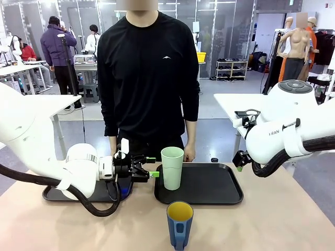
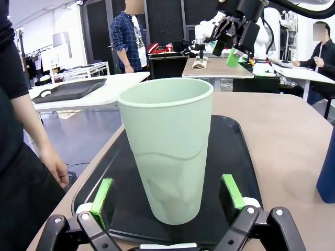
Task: Sort and store the cups by type.
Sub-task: Pick up the Handle plastic cup and place it into the empty Flat Tray.
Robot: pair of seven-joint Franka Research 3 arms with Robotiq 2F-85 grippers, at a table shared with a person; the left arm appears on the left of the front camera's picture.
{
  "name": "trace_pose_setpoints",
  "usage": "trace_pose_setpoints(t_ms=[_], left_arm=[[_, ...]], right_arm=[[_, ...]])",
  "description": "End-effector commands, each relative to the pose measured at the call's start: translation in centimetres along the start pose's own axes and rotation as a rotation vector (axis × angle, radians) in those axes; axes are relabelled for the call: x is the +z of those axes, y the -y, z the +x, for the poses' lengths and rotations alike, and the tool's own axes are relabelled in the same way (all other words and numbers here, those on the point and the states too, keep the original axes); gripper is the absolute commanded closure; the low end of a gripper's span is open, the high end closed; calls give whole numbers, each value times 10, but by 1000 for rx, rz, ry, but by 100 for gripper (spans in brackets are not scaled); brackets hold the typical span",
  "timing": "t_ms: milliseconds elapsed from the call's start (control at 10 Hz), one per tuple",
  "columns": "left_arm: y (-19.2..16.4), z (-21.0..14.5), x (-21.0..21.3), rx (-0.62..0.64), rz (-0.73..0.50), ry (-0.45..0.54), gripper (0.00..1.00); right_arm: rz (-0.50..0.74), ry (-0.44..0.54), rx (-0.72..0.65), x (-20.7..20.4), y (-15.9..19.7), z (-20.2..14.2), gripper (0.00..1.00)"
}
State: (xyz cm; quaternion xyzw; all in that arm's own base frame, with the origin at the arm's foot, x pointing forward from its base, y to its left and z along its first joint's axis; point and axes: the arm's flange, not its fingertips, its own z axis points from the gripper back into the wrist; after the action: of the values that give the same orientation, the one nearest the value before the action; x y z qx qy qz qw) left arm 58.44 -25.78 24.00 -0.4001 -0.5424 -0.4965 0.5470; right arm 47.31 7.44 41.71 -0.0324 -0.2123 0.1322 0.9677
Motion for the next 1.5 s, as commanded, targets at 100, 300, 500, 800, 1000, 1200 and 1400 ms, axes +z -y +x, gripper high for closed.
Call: trace_pose_setpoints(t_ms=[100, 300, 500, 800, 1000, 1200, 1400], left_arm=[[-2, -1, -3, -4, -2, 2, 0], [4, 11, 14, -22, -27, -41, 0], [19, 35, 46, -31, -64, -52, 0], [34, 63, 99, -72, -41, -49, 0], [46, 72, 149, -63, -45, -86, 0], [62, 82, 193, -56, -65, -100, 0], [81, 90, 227, -29, -98, -168, 0]], right_arm=[[0, 1, -3, 0, 1, 0, 0], [0, 1, -3, 0, 1, 0, 0], [0, 1, -3, 0, 1, 0, 0], [0, 1, -3, 0, 1, 0, 0], [0, 1, -3, 0, 1, 0, 0], [0, 1, -3, 0, 1, 0, 0], [0, 1, -3, 0, 1, 0, 0]])
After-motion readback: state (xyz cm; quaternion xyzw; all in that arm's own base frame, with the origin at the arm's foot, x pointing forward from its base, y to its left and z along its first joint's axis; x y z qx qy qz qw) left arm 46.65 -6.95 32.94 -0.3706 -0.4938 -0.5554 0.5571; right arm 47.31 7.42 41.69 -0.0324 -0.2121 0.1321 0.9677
